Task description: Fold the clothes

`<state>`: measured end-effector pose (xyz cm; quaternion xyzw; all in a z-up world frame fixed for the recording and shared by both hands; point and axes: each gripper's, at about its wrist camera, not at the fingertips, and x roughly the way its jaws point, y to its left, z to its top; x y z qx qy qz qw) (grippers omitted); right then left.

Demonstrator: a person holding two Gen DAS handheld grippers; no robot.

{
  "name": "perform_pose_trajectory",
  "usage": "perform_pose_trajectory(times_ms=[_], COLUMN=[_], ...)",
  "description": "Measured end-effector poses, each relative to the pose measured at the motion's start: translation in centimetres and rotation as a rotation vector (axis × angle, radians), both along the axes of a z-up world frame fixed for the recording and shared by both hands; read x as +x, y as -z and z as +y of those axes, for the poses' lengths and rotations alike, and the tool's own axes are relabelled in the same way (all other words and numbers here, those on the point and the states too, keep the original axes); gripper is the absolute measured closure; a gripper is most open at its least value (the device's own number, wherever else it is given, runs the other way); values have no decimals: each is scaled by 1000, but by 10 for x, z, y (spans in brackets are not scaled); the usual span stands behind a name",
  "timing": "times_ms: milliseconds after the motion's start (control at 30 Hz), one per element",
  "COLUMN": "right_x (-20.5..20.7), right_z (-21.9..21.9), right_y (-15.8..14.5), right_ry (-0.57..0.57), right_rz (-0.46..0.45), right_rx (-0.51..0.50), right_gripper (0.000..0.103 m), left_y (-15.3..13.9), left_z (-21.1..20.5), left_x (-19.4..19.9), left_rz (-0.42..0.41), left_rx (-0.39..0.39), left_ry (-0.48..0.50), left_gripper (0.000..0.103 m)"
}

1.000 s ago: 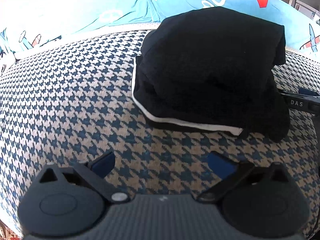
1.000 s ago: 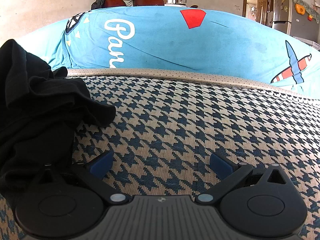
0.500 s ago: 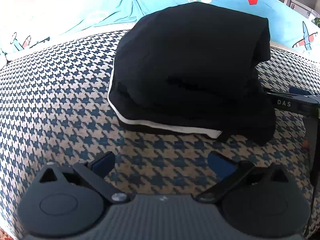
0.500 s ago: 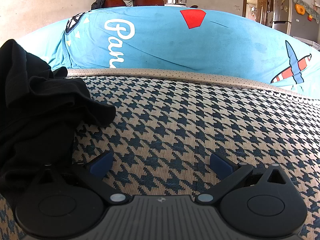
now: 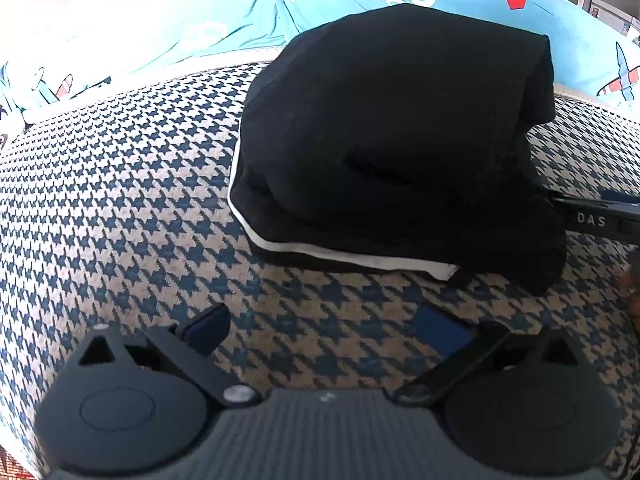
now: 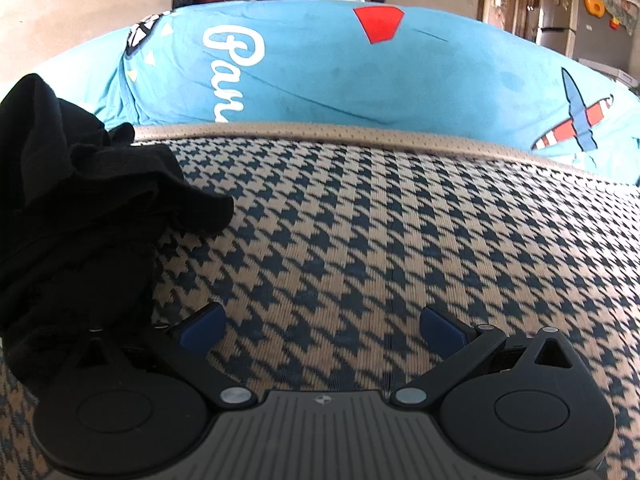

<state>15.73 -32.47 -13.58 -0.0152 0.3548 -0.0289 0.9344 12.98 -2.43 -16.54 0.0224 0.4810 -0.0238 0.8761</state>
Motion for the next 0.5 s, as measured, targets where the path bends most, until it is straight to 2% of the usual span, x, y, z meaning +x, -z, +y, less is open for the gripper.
perform_pose_trajectory(times_ms=[333,500], right_x=[-8,-15], right_z=[11,17], right_y=[-10,-17], right_ry=[98,78], right_rz=[132,195], right_rx=[22,38], right_gripper=[0,0], left_y=[-23,-28], left_z=[-10,-12], left_x=[-19,-24], left_rz=[-9,-19], left_rx=[2,18], left_ry=[8,-1], left_gripper=[0,0])
